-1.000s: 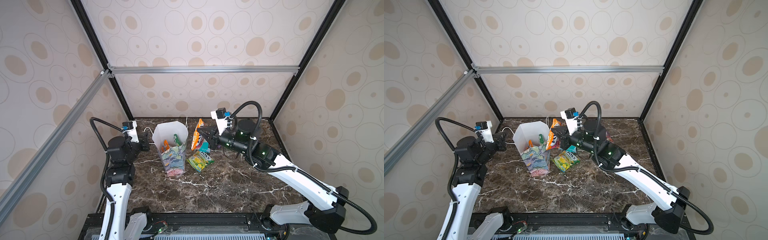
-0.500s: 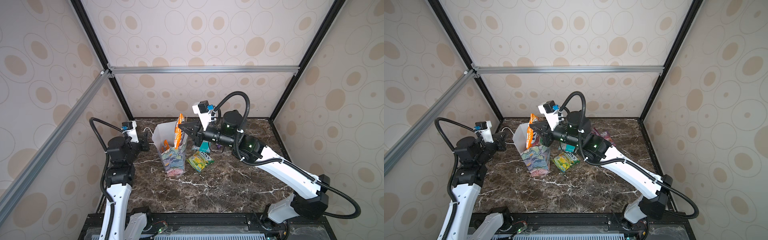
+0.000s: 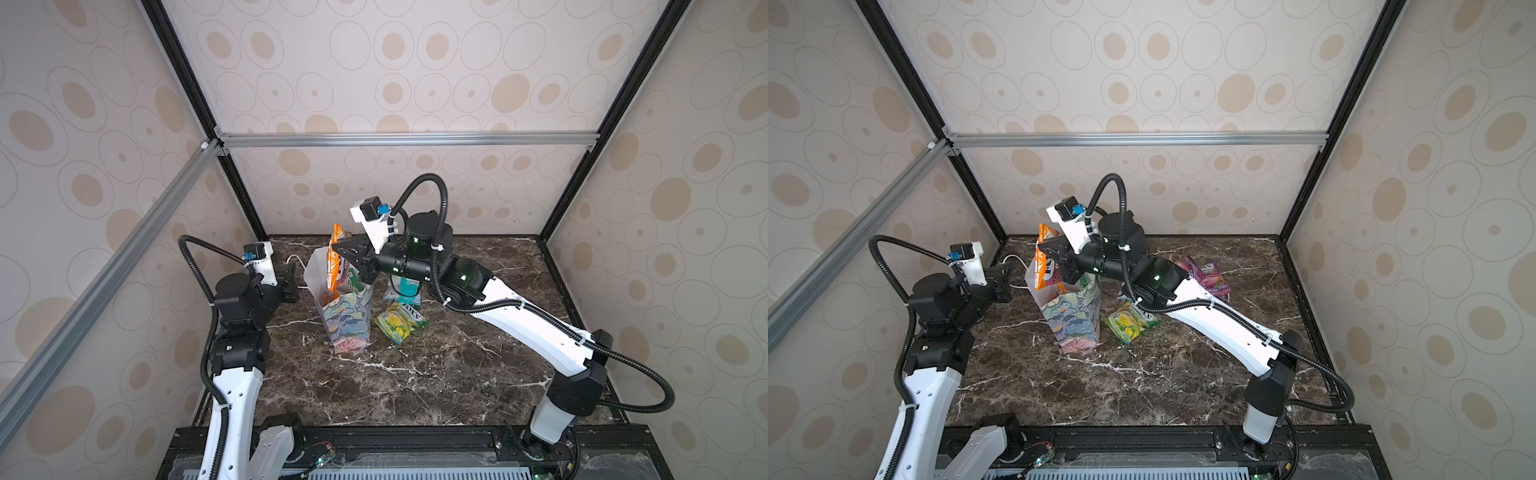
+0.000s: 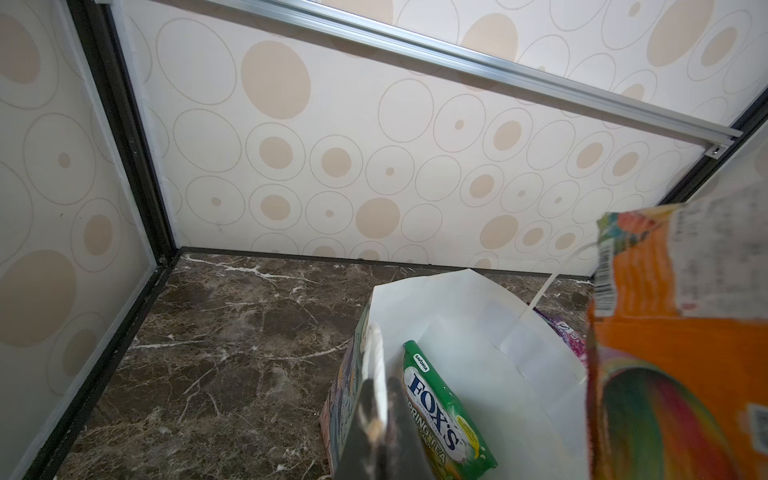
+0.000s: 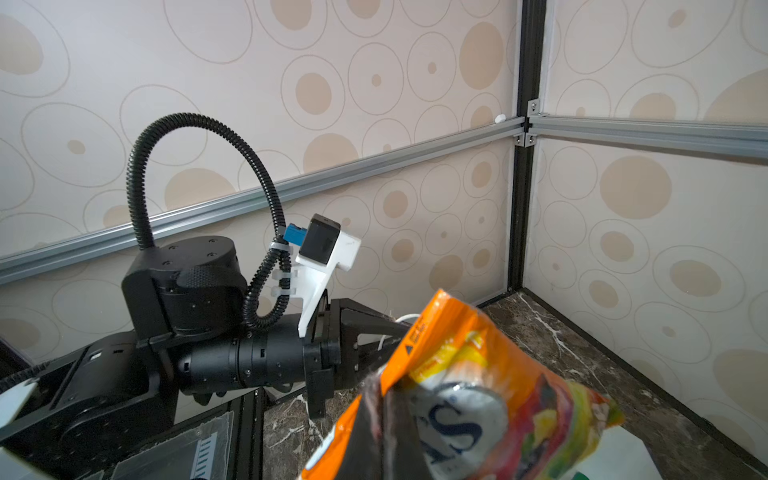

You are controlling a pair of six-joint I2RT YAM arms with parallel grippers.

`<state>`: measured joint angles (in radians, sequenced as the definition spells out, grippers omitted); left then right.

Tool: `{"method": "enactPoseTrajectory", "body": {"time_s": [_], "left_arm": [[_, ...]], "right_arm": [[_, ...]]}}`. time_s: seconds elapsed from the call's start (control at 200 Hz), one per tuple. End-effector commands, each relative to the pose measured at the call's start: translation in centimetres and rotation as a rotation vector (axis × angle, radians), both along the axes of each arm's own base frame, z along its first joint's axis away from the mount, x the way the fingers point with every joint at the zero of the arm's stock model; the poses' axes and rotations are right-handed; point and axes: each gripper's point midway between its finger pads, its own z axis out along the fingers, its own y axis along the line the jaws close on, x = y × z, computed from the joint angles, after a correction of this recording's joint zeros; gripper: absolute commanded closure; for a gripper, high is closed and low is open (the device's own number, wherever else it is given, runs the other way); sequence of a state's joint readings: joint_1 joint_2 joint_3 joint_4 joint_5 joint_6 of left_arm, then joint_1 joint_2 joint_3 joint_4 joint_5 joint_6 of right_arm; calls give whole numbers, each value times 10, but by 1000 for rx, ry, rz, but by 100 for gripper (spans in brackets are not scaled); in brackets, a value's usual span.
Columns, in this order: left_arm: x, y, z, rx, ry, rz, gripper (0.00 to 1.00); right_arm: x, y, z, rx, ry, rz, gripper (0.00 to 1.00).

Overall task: Place the snacks into the paper bag
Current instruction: 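Carry the orange packet with the right gripper over the bag opening, then lower the orange packet into the bag and open the right gripper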

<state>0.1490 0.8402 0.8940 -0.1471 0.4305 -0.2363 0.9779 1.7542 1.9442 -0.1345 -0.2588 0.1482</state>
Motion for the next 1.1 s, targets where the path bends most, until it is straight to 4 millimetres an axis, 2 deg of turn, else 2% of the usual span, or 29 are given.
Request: {"method": "enactPoseTrajectory", "body": {"time_s": [0.0, 0.185, 0.485, 0.775, 1.095], "left_arm": [[-4, -1, 13, 18, -37, -3, 100], [-4, 0, 13, 17, -41, 0, 100], [-3, -1, 13, 13, -40, -6, 100], [-3, 0, 13, 16, -39, -2, 100], [-4, 0, 14, 19, -43, 0, 100]], "right_arm": [[-4, 2, 25, 36, -53, 21, 100], [10, 16, 7, -8, -28, 15, 100], [35, 27, -25, -63, 46, 13, 100], [37, 47, -56, -97, 154, 89, 100], [46, 51, -89, -117, 268, 120, 100]]}}
